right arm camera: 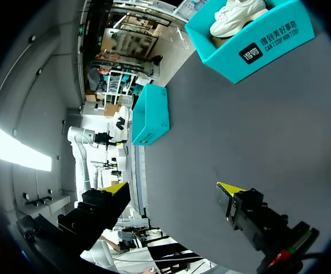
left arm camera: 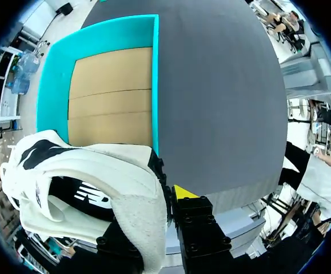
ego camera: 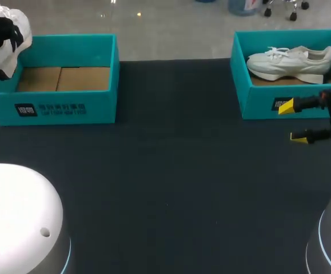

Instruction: Take the shoe out of the shoebox, open the shoe tongue, remove and reinsert the insole, then place the shoe into the shoebox

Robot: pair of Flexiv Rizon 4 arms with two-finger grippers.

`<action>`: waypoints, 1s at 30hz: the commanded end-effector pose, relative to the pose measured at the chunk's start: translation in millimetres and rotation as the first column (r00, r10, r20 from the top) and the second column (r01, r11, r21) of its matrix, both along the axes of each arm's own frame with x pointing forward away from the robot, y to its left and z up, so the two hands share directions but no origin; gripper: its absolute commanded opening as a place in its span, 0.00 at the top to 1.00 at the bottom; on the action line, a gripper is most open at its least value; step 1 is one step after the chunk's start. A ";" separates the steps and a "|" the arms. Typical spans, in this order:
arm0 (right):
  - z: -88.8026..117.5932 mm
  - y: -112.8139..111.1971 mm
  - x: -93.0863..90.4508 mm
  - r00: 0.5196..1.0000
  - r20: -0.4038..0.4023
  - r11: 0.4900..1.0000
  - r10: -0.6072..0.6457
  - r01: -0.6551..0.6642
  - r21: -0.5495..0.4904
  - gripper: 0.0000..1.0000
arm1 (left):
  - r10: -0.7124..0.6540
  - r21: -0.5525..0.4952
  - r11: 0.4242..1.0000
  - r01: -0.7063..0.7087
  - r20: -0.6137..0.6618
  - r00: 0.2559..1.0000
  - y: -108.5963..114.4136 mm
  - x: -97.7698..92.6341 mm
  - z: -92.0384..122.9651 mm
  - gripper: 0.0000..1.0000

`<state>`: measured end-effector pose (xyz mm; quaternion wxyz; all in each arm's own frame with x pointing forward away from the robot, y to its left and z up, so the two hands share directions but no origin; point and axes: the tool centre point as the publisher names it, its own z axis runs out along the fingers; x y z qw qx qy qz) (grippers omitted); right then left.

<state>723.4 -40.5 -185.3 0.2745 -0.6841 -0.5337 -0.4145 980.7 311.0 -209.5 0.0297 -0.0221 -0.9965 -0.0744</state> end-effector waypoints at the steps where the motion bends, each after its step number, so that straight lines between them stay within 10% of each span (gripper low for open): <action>1: 0.0 0.5 -0.2 1.000 -0.002 1.000 -0.001 0.001 -0.003 0.00 | -0.534 0.079 0.836 0.543 -0.110 0.838 2.8 9.6 8.0 1.00; 8: 0.0 0.5 -0.2 1.000 -0.002 1.000 -0.001 0.001 -0.003 0.00 | -0.863 0.081 0.491 0.867 -0.089 0.497 17.7 19.3 12.5 1.00; 30: 0.0 0.5 -0.2 1.000 -0.002 1.000 -0.001 0.001 -0.003 0.00 | -0.866 0.093 0.483 0.870 -0.094 0.491 19.2 19.2 13.3 1.00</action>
